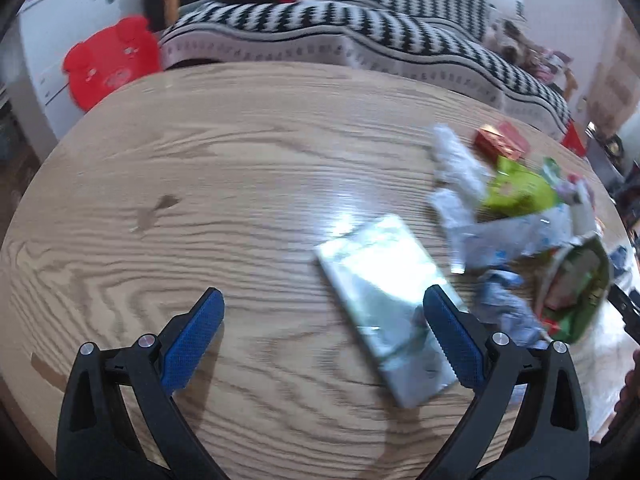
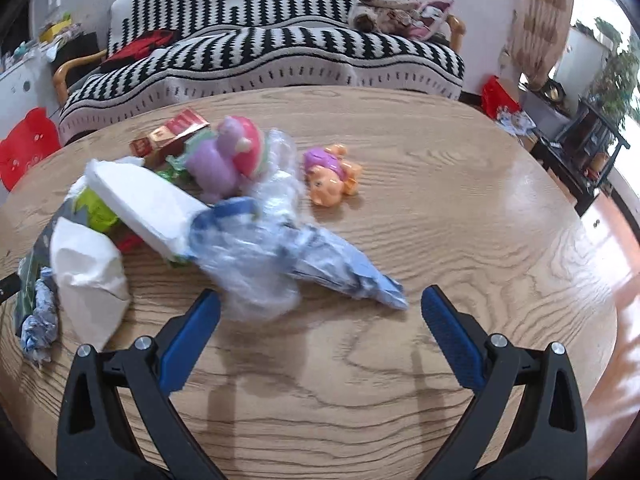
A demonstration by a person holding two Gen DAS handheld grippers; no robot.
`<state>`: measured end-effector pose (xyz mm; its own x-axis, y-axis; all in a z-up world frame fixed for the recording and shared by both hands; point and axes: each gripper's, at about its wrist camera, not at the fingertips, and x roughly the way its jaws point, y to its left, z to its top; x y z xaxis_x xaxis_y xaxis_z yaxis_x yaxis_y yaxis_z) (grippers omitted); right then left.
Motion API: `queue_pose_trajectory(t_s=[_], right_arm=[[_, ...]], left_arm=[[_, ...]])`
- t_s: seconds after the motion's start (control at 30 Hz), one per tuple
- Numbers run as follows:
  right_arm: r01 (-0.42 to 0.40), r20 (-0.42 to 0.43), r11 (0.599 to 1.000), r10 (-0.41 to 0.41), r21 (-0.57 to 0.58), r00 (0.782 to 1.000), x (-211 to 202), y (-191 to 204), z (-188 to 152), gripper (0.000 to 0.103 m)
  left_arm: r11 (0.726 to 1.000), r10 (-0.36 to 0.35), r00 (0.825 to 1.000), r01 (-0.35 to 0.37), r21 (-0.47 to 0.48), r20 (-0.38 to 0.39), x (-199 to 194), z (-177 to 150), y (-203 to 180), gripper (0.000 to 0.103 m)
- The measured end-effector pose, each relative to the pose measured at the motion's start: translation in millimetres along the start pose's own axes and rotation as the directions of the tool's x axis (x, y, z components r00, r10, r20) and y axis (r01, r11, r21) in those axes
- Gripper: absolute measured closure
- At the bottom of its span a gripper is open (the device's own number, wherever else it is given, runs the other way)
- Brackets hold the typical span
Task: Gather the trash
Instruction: 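Grasp the green-silver cigarette box with the left gripper while the right gripper grasps the clear plastic bag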
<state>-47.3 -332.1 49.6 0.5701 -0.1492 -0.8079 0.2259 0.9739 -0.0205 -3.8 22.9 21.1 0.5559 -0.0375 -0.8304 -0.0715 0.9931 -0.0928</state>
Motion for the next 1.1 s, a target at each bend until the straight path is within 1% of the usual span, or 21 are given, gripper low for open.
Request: queue_pose_trajectory(t_s=[0.1,0.17,0.23,0.27,0.33,0.4,0.43,0.5,0.53,0.57,0.6,0.67,0.7,0.77,0.9,0.93,0.97,1.0,1.03,1.07,1.1], right_arm=[[-0.019,0.003,0.999,0.019,0.05,1.0,1,-10,1,0.006],[-0.042,0.021,0.997,0.041,0.068,0.999,-1,-11,2,0.006],[-0.075,0.039,0.996,0.073,0.057,0.997,-4,-7,3,0.006],[-0.086,0.045,0.995,0.084,0.05,0.995,-5,-5,2,0.008],[-0.101,0.054,0.995,0.1,0.023,0.994,-6,1,4,0.013],[-0.113,0.041,0.994,0.112,0.011,0.993,-4,5,5,0.023],[-0.119,0.033,0.993,0.119,0.009,0.992,-3,6,5,0.026],[-0.132,0.025,0.991,0.132,0.012,0.991,-2,7,4,0.038],[-0.141,0.023,0.99,0.14,0.015,0.99,-1,7,3,0.041],[-0.145,0.019,0.989,0.145,0.019,0.989,-1,7,2,0.049],[-0.163,0.016,0.986,0.162,0.029,0.987,0,5,3,0.061],[-0.205,0.014,0.977,0.205,0.054,0.979,0,2,2,0.075],[-0.211,0.017,0.976,0.21,0.062,0.978,-1,0,2,0.079],[-0.206,0.03,0.977,0.205,0.061,0.978,-5,-2,0,0.083],[-0.227,0.031,0.97,0.225,0.081,0.974,-7,-7,-4,0.085],[-0.235,0.032,0.968,0.233,0.088,0.972,-7,-9,-6,0.085],[-0.241,0.034,0.966,0.239,0.093,0.97,-8,-9,-6,0.085],[-0.249,0.037,0.963,0.246,0.1,0.968,-9,-9,-6,0.085],[-0.254,0.039,0.962,0.251,0.102,0.967,-10,-8,-6,0.085],[-0.26,0.04,0.96,0.257,0.101,0.966,-11,-5,-6,0.085],[-0.264,0.039,0.96,0.261,0.098,0.964,-12,-3,-7,0.085]], left_arm=[[0.998,-0.032,0.999,0.031,-0.062,-0.024,4,1,16,0.006],[0.996,-0.055,0.998,0.053,-0.074,-0.024,3,0,17,0.006],[0.995,-0.081,0.997,0.079,-0.063,-0.02,0,-2,12,0.006],[0.995,-0.085,0.996,0.084,-0.051,-0.017,-2,-4,8,0.006],[0.997,-0.073,0.997,0.073,0.0,-0.019,-2,-6,-8,0.006],[0.996,-0.062,0.998,0.064,0.057,-0.022,0,-8,-22,0.006],[0.995,-0.058,0.998,0.059,0.082,-0.02,0,-8,-28,0.006],[0.991,-0.025,1.0,0.025,0.134,-0.004,1,-10,-39,0.006],[0.989,-0.006,1.0,0.005,0.15,0.006,1,-11,-43,0.006],[0.987,0.007,1.0,-0.009,0.16,0.015,3,-9,-46,0.006],[0.986,0.012,1.0,-0.016,0.166,0.024,5,-7,-49,0.006],[0.987,-0.002,1.0,-0.002,0.158,0.026,8,-5,-48,0.006],[0.99,-0.019,1.0,0.016,0.142,0.019,9,-5,-44,0.006],[0.993,-0.061,0.998,0.062,0.102,-0.007,11,-5,-35,0.006],[0.986,-0.086,0.996,0.086,0.144,-0.009,9,-8,-25,0.008],[0.984,-0.087,0.996,0.086,0.153,-0.004,8,-9,-24,0.012],[0.983,-0.093,0.996,0.091,0.16,0.004,7,-10,-24,0.022],[0.979,-0.115,0.993,0.111,0.173,0.016,4,-11,-23,0.031],[0.975,-0.135,0.991,0.129,0.182,0.021,2,-12,-23,0.06],[0.974,-0.146,0.989,0.14,0.18,0.019,2,-11,-23,0.073],[0.976,-0.149,0.989,0.145,0.163,0.018,2,-11,-22,0.077]])
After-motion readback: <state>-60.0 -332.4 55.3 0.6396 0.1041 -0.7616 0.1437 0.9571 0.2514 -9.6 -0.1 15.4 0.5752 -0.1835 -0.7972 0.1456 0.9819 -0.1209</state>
